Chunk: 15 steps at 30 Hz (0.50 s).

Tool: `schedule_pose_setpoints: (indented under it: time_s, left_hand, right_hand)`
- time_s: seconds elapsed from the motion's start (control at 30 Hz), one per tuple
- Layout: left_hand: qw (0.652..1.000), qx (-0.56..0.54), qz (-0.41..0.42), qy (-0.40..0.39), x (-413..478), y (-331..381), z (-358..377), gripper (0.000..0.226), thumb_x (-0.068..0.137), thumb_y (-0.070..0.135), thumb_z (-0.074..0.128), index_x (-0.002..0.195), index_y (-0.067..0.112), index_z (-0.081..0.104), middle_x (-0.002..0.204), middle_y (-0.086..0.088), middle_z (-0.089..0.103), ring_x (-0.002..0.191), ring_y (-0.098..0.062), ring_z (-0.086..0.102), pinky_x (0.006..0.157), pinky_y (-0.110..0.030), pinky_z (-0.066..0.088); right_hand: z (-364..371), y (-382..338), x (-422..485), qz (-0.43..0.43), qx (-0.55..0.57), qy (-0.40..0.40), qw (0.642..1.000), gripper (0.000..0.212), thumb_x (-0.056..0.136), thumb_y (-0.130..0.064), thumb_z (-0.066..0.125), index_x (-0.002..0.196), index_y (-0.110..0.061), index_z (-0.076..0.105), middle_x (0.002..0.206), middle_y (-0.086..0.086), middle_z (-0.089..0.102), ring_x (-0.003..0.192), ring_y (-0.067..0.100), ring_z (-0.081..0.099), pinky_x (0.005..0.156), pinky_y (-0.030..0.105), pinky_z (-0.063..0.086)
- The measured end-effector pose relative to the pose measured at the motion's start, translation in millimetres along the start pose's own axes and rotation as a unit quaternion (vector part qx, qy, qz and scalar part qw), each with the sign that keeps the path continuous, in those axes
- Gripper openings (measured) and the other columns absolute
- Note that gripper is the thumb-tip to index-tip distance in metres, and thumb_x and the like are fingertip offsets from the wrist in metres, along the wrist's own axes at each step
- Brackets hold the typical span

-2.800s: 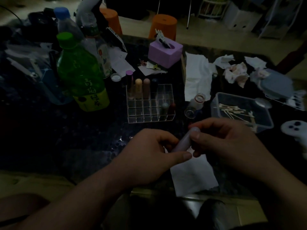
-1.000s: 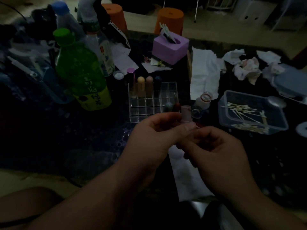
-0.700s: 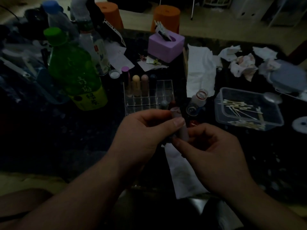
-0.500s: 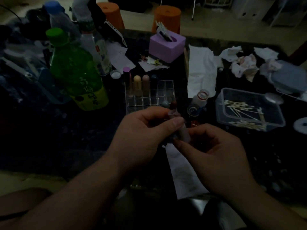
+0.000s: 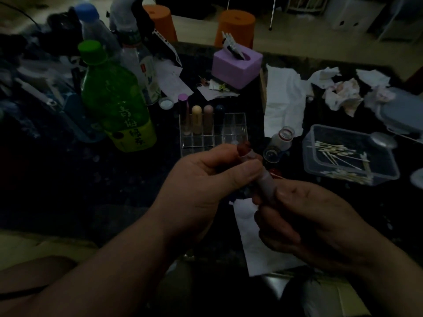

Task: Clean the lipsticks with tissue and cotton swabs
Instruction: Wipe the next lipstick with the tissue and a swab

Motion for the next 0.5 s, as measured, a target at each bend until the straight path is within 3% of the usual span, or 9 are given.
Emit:
schedule_pose_setpoints:
  time_s: [0.07, 0.13, 0.27, 0.4, 0.5]
  left_hand:
    - [1.000, -0.002, 0.002, 0.000, 0.2, 0.8, -1.0, 0.020, 0.076, 0.024, 0.070, 0.090, 0.012, 0.078, 0.091, -0.002, 0.074, 0.091, -0.017, 0.069, 0.087, -0.034, 0.058]
    - [1.000, -0.004, 0.010, 0.002, -0.3, 3.7, -1.5, 0.019, 0.075, 0.026, 0.070, 0.088, 0.017, 0.079, 0.086, 0.003, 0.074, 0.086, -0.011, 0.068, 0.080, -0.025, 0.055]
    - [1.000, -0.007, 0.018, 0.009, -1.1, 6.4, -3.1, 0.016, 0.075, 0.023, 0.070, 0.087, 0.019, 0.080, 0.085, 0.005, 0.074, 0.085, -0.007, 0.069, 0.077, -0.019, 0.052]
    - [0.999, 0.022, 0.027, 0.017, -1.1, 7.5, -7.1, 0.011, 0.079, 0.019, 0.080, 0.089, 0.023, 0.080, 0.088, 0.003, 0.075, 0.088, -0.011, 0.070, 0.080, -0.022, 0.052]
    - [0.997, 0.059, 0.027, 0.034, -1.8, 5.4, -9.4, 0.010, 0.078, 0.022, 0.078, 0.088, 0.024, 0.080, 0.091, 0.000, 0.075, 0.092, -0.015, 0.071, 0.082, -0.025, 0.053]
  right_hand:
    - [7.5, 6.7, 4.6, 0.016, 0.102, -0.028, 0.994, 0.027, 0.104, -0.021, 0.045, 0.111, 0.004, 0.053, 0.061, 0.004, 0.051, 0.051, 0.013, 0.032, 0.050, 0.023, 0.035]
    - [13.0, 11.7, 9.1, 0.029, 0.174, -0.044, 0.983, 0.035, 0.108, -0.027, 0.033, 0.110, 0.003, 0.050, 0.057, 0.002, 0.043, 0.052, 0.014, 0.029, 0.050, 0.023, 0.031]
    - [18.4, 16.5, 12.6, 0.042, 0.228, -0.062, 0.971, 0.041, 0.108, -0.035, 0.028, 0.108, 0.000, 0.050, 0.055, 0.001, 0.036, 0.050, 0.013, 0.029, 0.049, 0.023, 0.025]
    - [17.2, 19.3, 11.8, 0.016, 0.190, 0.000, 0.982, 0.042, 0.105, -0.040, 0.038, 0.114, -0.005, 0.058, 0.062, 0.004, 0.049, 0.052, 0.013, 0.037, 0.046, 0.021, 0.031]
    - [12.9, 19.1, 9.6, -0.019, 0.095, 0.075, 0.992, 0.052, 0.095, -0.040, 0.057, 0.135, -0.008, 0.052, 0.068, 0.003, 0.050, 0.055, 0.012, 0.034, 0.043, 0.020, 0.029]
Point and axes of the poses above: each hand's wrist, its own x-axis towards the middle knuckle, its own z-axis out of the palm, y = z × x, the point moved 4 cm from there along x, towards the middle knuckle
